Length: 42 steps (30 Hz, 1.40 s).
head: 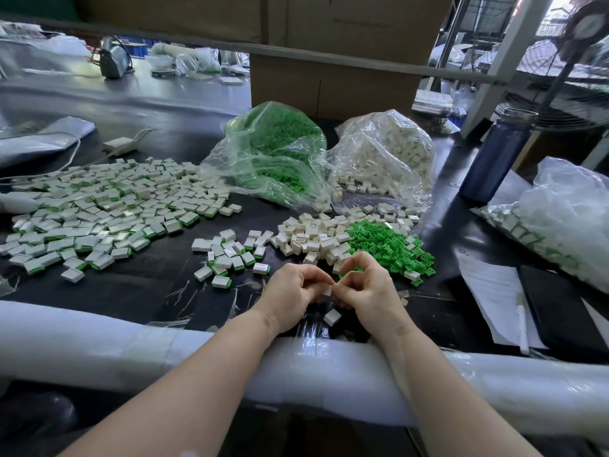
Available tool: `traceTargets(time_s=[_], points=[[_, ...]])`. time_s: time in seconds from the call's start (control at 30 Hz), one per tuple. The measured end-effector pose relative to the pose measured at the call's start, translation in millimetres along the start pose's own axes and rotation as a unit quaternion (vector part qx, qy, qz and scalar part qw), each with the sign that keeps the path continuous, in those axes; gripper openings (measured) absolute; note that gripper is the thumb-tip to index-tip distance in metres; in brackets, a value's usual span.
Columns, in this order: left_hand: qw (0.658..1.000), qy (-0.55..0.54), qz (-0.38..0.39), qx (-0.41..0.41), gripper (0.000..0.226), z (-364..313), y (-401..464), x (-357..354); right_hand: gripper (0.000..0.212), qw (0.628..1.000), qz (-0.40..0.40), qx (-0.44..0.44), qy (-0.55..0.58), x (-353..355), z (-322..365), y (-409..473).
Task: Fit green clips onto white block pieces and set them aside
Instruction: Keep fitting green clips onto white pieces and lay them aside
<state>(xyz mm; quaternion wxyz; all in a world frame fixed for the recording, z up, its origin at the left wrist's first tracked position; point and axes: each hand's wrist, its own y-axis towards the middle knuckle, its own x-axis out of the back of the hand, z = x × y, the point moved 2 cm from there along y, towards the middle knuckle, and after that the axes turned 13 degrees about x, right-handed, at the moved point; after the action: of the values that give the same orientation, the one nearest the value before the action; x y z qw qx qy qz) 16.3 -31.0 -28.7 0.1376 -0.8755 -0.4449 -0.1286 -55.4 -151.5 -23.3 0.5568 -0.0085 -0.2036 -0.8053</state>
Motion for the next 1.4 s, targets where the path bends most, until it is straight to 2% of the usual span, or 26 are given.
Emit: traceTargets(time_s=[0.13,0.4,0.57,0.77,1.2,1.4], points=[[0.999,-0.045,-0.012,-0.008,0.021,0.3,-0.1,-0.1,0.023,1.000,-0.020,0.005,0.019,0.5,0.5,2.5],[0.999,-0.014,-0.021,-0.041,0.025,-0.6,-1.0,-0.5,0.013,0.997,-0.049,-0.003,0.059,1.6,-0.3,3.7],[0.998,-0.024,-0.039,-0.031,0.004,-0.1,1.5,0.2,0.011,0.996,-0.052,-0.008,0.076,3.4,-0.9,2.5],[0.999,-0.022,-0.032,-0.008,0.008,1.3,1.9,2.0,0.012,0.997,-0.057,-0.018,0.041,1.1,-1.0,3.5],[0.996,0.077,-0.037,-0.004,0.011,0.9,-1.7,3.4,0.021,0.999,-0.016,-0.032,-0.009,-0.5,-1.8,2.3],[0.999,0.039,-0.035,-0.014,0.011,-0.2,-1.1,1.4,0.017,1.000,-0.028,0.005,-0.001,-0.5,-2.0,2.6]])
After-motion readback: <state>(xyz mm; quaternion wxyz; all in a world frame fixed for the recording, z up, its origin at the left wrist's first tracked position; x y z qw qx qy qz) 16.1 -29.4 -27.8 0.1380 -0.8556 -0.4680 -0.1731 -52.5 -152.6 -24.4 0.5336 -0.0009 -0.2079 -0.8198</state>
